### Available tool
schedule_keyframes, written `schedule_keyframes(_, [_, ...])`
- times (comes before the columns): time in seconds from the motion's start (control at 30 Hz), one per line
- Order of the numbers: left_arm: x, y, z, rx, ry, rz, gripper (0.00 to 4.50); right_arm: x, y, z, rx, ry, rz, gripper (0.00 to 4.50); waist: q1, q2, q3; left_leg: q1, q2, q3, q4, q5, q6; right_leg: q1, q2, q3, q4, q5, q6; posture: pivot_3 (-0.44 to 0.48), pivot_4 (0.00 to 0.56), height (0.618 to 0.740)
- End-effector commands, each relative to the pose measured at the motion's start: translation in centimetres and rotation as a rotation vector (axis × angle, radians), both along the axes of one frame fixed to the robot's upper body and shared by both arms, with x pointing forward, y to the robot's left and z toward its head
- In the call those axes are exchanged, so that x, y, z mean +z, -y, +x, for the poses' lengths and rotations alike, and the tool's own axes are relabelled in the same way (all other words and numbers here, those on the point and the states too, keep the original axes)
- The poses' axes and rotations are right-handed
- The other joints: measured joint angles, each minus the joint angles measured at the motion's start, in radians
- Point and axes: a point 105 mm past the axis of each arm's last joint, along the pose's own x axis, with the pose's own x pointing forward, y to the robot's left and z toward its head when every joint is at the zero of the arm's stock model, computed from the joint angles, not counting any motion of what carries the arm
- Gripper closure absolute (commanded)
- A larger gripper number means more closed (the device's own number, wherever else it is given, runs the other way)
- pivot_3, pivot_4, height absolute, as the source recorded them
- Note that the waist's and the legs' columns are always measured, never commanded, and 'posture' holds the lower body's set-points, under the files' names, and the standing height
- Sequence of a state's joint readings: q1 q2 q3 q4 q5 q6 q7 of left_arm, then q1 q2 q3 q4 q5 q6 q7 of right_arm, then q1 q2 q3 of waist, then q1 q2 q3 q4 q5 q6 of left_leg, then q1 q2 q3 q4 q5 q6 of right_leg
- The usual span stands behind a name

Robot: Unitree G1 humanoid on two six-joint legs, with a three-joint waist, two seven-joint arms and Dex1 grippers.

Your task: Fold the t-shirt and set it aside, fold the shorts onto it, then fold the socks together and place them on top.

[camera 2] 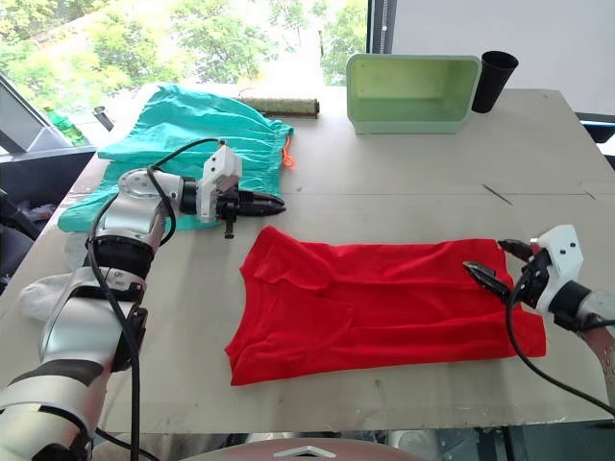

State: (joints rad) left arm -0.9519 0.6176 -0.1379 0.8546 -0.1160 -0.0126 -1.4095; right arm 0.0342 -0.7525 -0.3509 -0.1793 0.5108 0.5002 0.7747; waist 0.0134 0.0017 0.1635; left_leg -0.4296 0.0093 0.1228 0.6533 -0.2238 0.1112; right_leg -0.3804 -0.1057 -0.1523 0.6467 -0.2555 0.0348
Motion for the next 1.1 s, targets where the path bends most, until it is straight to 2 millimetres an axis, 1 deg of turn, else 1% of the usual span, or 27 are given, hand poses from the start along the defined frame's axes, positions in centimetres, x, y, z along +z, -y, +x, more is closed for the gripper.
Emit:
schedule_keyframes(0.03, [-1.5,-0.1,-0.1,-0.043,0.028,0.12,4.46,0.4,0.2,0.5,0.008,0.01,-0.04,0.0,0.001,0.0,0.0,0.0,0.0,0.0,0.0,0.0,0.0,0.0,0.0,0.0,0.0,0.0,0.0,0.0,0.15,0.74])
schedule_keyframes(0.07, [-1.4,0.1,-0.1,-0.053,0.032,0.109,4.46,0.6,0.0,0.6,0.02,0.018,-0.035,0.0,0.001,0.0,0.0,0.0,0.0,0.0,0.0,0.0,0.0,0.0,0.0,0.0,0.0,0.0,0.0,0.0,0.15,0.74])
schedule_keyframes(0.1, [-0.8,0.3,-0.3,-0.069,0.026,0.065,4.46,0.7,-0.3,0.6,0.028,0.022,-0.032,0.0,0.001,0.0,0.0,0.0,0.0,0.0,0.0,0.0,0.0,0.0,0.001,0.0,0.0,0.0,0.0,0.0,0.15,0.74])
schedule_keyframes(0.2, [1.5,0.8,-1.0,-0.131,0.018,-0.075,4.46,0.8,-0.7,0.4,0.035,0.025,-0.034,0.0,0.0,0.0,0.0,-0.001,0.0,0.0,0.0,0.0,0.0,0.0,0.001,0.0,0.0,0.0,0.0,0.0,0.15,0.74])
schedule_keyframes(0.23, [2.3,0.8,-1.4,-0.157,0.003,-0.119,4.46,0.7,-0.8,0.3,0.037,0.023,-0.033,0.0,-0.001,0.0,0.0,-0.001,0.0,0.0,0.0,0.0,0.0,0.0,0.0,0.0,0.0,0.0,0.0,0.0,0.15,0.74])
schedule_keyframes(0.3, [3.4,0.5,-2.3,-0.182,-0.031,-0.165,4.46,0.5,-0.9,0.0,0.038,0.018,-0.034,0.0,-0.001,0.0,0.0,-0.001,0.0,0.0,0.001,0.0,0.0,0.0,0.0,0.0,0.0,0.0,0.0,0.0,0.15,0.74])
schedule_keyframes(0.4, [3.4,-0.4,-3.7,-0.189,-0.065,-0.133,4.46,0.2,-1.2,-0.4,0.045,0.008,-0.03,0.0,-0.006,0.0,0.0,0.0,0.0,-0.001,0.001,0.0,0.0,0.0,0.0,0.0,0.0,0.0,0.0,0.0,0.15,0.74])
schedule_keyframes(0.43, [3.1,-0.6,-4.4,-0.2,-0.07,-0.108,3.83,0.1,-1.2,-0.5,0.046,0.005,-0.028,0.0,-0.008,0.001,0.0,0.001,0.0,-0.001,0.0,0.0,0.0,0.0,0.0,0.001,0.0,0.0,0.0,0.0,0.15,0.74])
schedule_keyframes(0.47, [2.8,-0.7,-5.0,-0.215,-0.062,-0.076,3.6,0.1,-1.3,-0.6,0.048,0.001,-0.024,0.0,-0.011,0.001,-0.001,0.001,0.0,-0.001,0.0,0.0,0.0,0.0,0.0,0.001,0.0,0.0,0.0,0.0,0.15,0.74])
schedule_keyframes(0.5, [2.4,-0.8,-5.6,-0.235,-0.036,-0.048,3.19,0.1,-1.3,-0.7,0.05,-0.002,-0.021,0.0,-0.013,0.002,-0.001,0.001,0.0,-0.001,0.0,0.0,0.0,0.0,0.0,0.001,0.0,0.0,0.0,0.0,0.15,0.74])
schedule_keyframes(0.53, [2.2,-0.7,-6.0,-0.248,-0.018,-0.031,2.6,0.1,-1.3,-0.7,0.051,-0.003,-0.019,0.0,-0.013,0.002,-0.001,0.001,0.0,-0.001,0.0,0.0,0.0,0.001,0.0,0.001,0.0,0.0,0.0,0.0,0.15,0.74])
schedule_keyframes(0.57, [1.8,-0.7,-6.5,-0.259,-0.002,-0.013,2.2,0.1,-1.4,-0.7,0.051,-0.004,-0.018,0.0,-0.011,0.002,-0.001,0.001,0.0,-0.001,0.0,0.0,0.0,0.001,0.0,0.001,0.0,0.0,0.0,0.0,0.15,0.74])
schedule_keyframes(0.6, [1.3,-0.7,-7.0,-0.274,0.013,0.015,1.64,0.1,-1.4,-0.8,0.052,-0.004,-0.017,0.0,-0.009,0.001,-0.001,0.001,0.0,-0.001,0.0,0.0,0.0,0.001,0.0,0.001,0.0,0.0,0.0,0.0,0.15,0.74])
schedule_keyframes(0.63, [0.6,-0.7,-7.6,-0.292,0.041,0.047,1.18,0.2,-1.6,-0.8,0.058,-0.001,-0.012,0.0,-0.008,0.001,-0.001,0.001,0.0,-0.001,0.0,0.0,0.0,0.001,-0.001,0.001,0.0,0.0,0.0,0.0,0.15,0.74])
schedule_keyframes(0.7, [-0.7,-0.4,-8.4,-0.318,0.099,0.097,1.18,0.6,-2.4,-1.0,0.094,0.007,0.019,0.0,-0.006,0.002,-0.001,0.001,0.0,-0.001,0.0,0.0,0.0,0.001,-0.001,0.001,0.0,0.0,-0.001,0.0,0.15,0.74])
schedule_keyframes(0.77, [-1.7,-0.4,-9.2,-0.339,0.103,0.128,1.18,1.1,-3.7,-1.9,0.181,0.01,0.061,0.0,-0.002,0.002,-0.001,0.001,0.0,-0.002,0.0,-0.003,-0.005,0.001,-0.002,0.001,0.0,0.0,-0.001,0.0,0.15,0.74])
schedule_keyframes(0.83, [-2.7,-0.9,-9.5,-0.341,0.105,0.17,1.18,1.6,-5.0,-2.9,0.275,0.016,0.081,0.0,0.001,0.002,-0.001,0.001,0.0,-0.002,0.0,-0.003,-0.005,0.001,-0.002,0.001,0.0,0.0,-0.001,0.0,0.15,0.74])
schedule_keyframes(0.9, [-3.3,-1.2,-9.6,-0.333,0.103,0.194,1.18,2.0,-6.1,-3.9,0.362,0.023,0.107,0.0,0.001,0.002,-0.001,0.001,0.0,-0.002,0.0,-0.003,-0.005,0.0,-0.002,0.0,0.0,0.0,-0.001,0.0,0.15,0.74])
schedule_keyframes(0.97, [-3.8,-1.6,-9.5,-0.325,0.113,0.226,1.18,2.4,-6.7,-4.5,0.413,0.033,0.117,0.0,0.001,0.002,-0.001,0.001,0.0,-0.002,0.0,-0.003,-0.005,0.0,-0.002,0.0,-0.001,0.0,-0.001,0.0,0.15,0.74])
schedule_keyframes(1.1, [-4.1,-1.8,-8.6,-0.292,0.135,0.246,1.18,2.6,-7.2,-4.6,0.436,0.053,0.108,0.0,0.001,0.002,-0.001,0.001,0.0,-0.002,0.0,-0.003,-0.005,0.0,-0.002,0.0,-0.001,0.0,-0.001,0.0,0.15,0.74])
